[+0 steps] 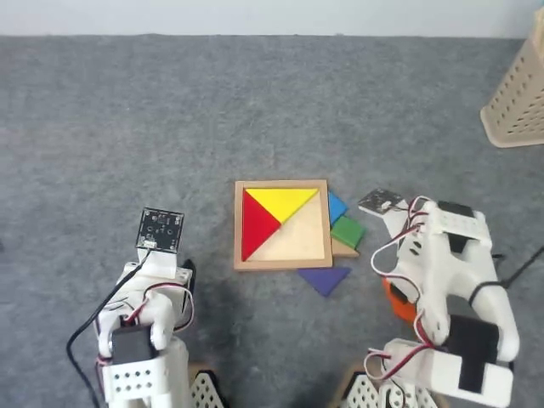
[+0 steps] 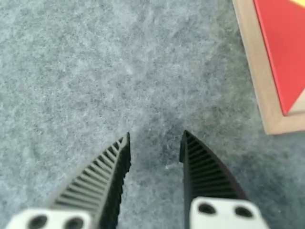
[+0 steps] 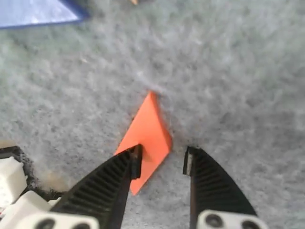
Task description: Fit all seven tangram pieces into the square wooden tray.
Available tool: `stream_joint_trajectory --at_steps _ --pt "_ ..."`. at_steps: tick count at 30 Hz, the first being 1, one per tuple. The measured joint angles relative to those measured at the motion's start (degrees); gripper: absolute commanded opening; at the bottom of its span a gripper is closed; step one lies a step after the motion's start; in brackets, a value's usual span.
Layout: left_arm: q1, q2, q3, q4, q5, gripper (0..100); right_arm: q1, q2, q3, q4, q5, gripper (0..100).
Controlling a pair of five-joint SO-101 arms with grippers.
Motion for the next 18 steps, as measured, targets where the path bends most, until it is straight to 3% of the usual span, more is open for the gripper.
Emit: stream_joint_trajectory --at_steps 10,18 --pt "0.0 0.0 0.0 0.0 0.0 17 -6.0 -0.7 0.4 1.9 -1.8 17.4" --pt "0.0 0.0 0.0 0.0 0.0 17 -8.6 -0.6 1.1 0.4 -15.7 16.9"
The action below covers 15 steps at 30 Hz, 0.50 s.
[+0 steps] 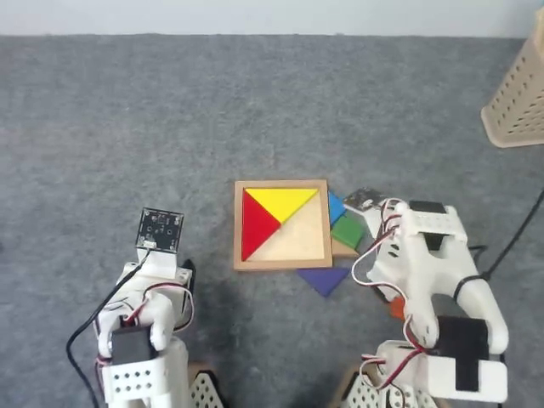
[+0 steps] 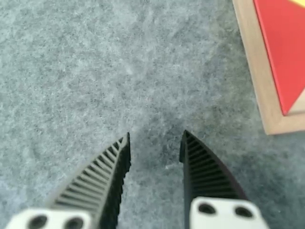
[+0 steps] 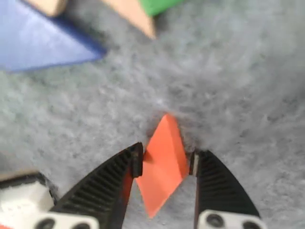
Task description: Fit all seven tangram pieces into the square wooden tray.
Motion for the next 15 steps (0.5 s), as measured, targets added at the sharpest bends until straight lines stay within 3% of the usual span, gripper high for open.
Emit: stream_joint_trajectory --at_steps 7,15 --pt "0.0 0.0 0.0 0.0 0.0 17 0.1 0.0 0.4 -1.8 -4.8 3.9" --pt "0.0 0.0 0.0 0.0 0.0 17 0.1 0.2 0.4 -3.3 -7.0 3.4"
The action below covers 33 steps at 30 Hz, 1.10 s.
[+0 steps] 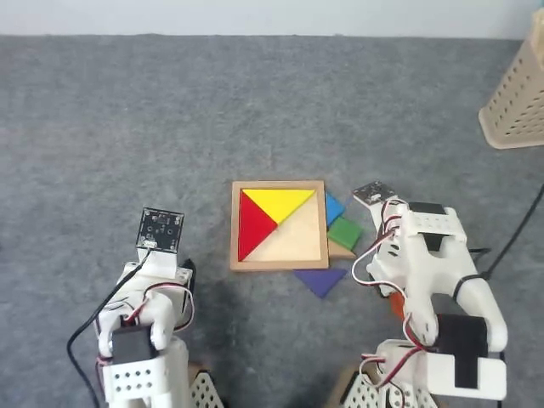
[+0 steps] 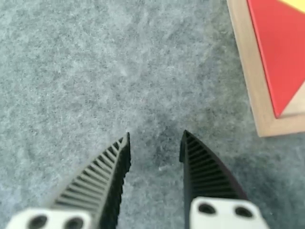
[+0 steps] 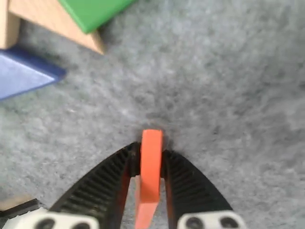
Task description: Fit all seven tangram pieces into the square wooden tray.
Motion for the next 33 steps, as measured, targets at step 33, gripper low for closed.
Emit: stream_joint_trajectory --at_steps 33 --pt "0.0 0.0 0.0 0.0 0.0 17 -18.2 16.4 -44.1 4.8 -31.6 0.6"
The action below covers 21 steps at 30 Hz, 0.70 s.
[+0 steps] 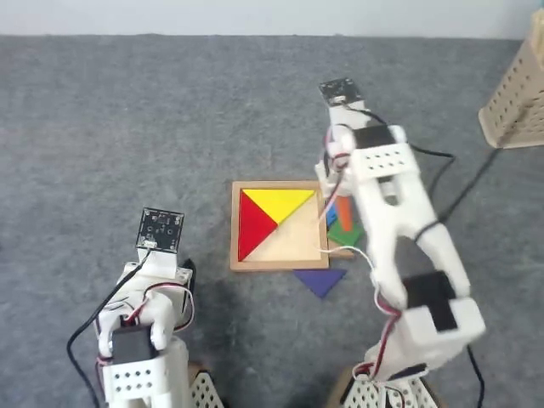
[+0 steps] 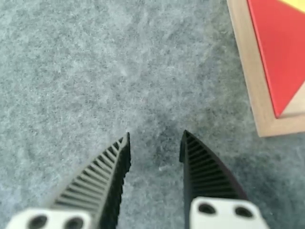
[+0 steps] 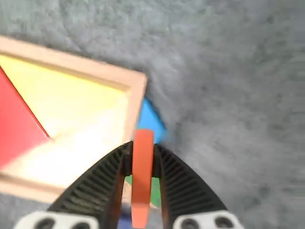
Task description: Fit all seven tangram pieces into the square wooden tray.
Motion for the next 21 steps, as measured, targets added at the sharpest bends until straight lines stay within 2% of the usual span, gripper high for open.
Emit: stream_joint_trajectory --at_steps 8,10,17,21 --pt "0.0 0.0 0.0 0.0 0.0 17 -8.7 8.2 -5.5 -0.6 -19.1 0.6" --pt "0.0 0.0 0.0 0.0 0.0 17 -10.0 9.1 -5.6 -0.6 -21.9 0.6" --pt "0.0 0.0 0.0 0.0 0.0 17 -9.5 9.7 -5.9 -1.8 -23.6 0.8" --pt "0.0 0.0 0.0 0.0 0.0 17 -9.5 11.7 -6.0 -1.8 -19.3 9.0"
